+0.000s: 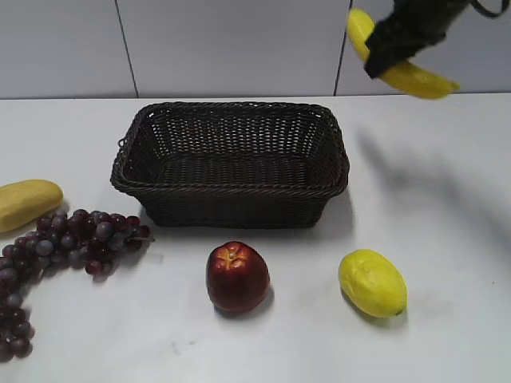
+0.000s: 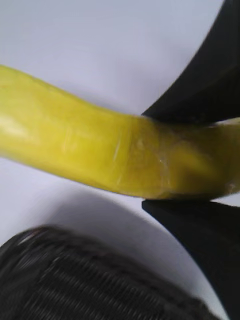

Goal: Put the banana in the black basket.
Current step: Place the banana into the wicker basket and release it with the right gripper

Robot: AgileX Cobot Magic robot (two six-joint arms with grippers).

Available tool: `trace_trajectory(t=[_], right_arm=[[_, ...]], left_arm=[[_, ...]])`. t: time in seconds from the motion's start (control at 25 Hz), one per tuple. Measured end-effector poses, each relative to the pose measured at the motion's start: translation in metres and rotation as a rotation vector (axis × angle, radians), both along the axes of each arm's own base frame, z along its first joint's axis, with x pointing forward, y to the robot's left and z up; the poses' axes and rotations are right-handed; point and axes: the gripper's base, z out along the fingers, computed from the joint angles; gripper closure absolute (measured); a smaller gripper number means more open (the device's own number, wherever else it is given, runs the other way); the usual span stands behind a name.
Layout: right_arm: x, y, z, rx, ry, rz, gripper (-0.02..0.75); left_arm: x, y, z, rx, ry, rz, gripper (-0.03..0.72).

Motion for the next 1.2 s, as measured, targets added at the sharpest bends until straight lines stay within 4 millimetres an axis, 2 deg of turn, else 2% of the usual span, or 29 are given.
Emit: trace_trajectory(t=[0.08,0.16,0.32,0.4,0.52,0.76,0.84,0.96,1.04,1.16,1.2], right_arm=[[-0.004,0.028,0.022,-0.018,-0.107,0.134,0.421],[-0.010,0.054,0.034,-0.038,-0.205,0.263,0.421],[-0.022,0.091,0.033,-0.100,-0.293,0.478,0.421],[-0.023,0.102,0.022,-0.123,-0.288,0.540,0.421],[-0.017,0.116,-0.011,-0.148,-0.233,0.591,0.421],[-0.009,0.130,-0.071,-0.152,-0.100,0.621,0.421],[-0.010,0.132,-0.082,-0.135,-0.061,0.622,0.421],[-0.011,0.135,-0.084,-0.094,-0.045,0.619,0.421],[-0.011,0.136,-0.084,-0.086,-0.045,0.626,0.347],[-0.012,0.136,-0.084,-0.088,-0.036,0.635,0.152],[-0.013,0.136,-0.084,-0.088,-0.031,0.637,0.115]], left_arm=[[0.000,0.000,0.000,0.000,0.000,0.000,0.449],[0.000,0.000,0.000,0.000,0.000,0.000,0.449],[0.000,0.000,0.000,0.000,0.000,0.000,0.449],[0.000,0.000,0.000,0.000,0.000,0.000,0.449],[0.000,0.000,0.000,0.000,0.000,0.000,0.449],[0.000,0.000,0.000,0.000,0.000,0.000,0.449],[0.000,0.000,0.000,0.000,0.000,0.000,0.449],[0.000,0.000,0.000,0.000,0.000,0.000,0.449],[0.000,0.000,0.000,0.000,0.000,0.000,0.449],[0.000,0.000,0.000,0.000,0.000,0.000,0.449],[0.000,0.000,0.000,0.000,0.000,0.000,0.449]])
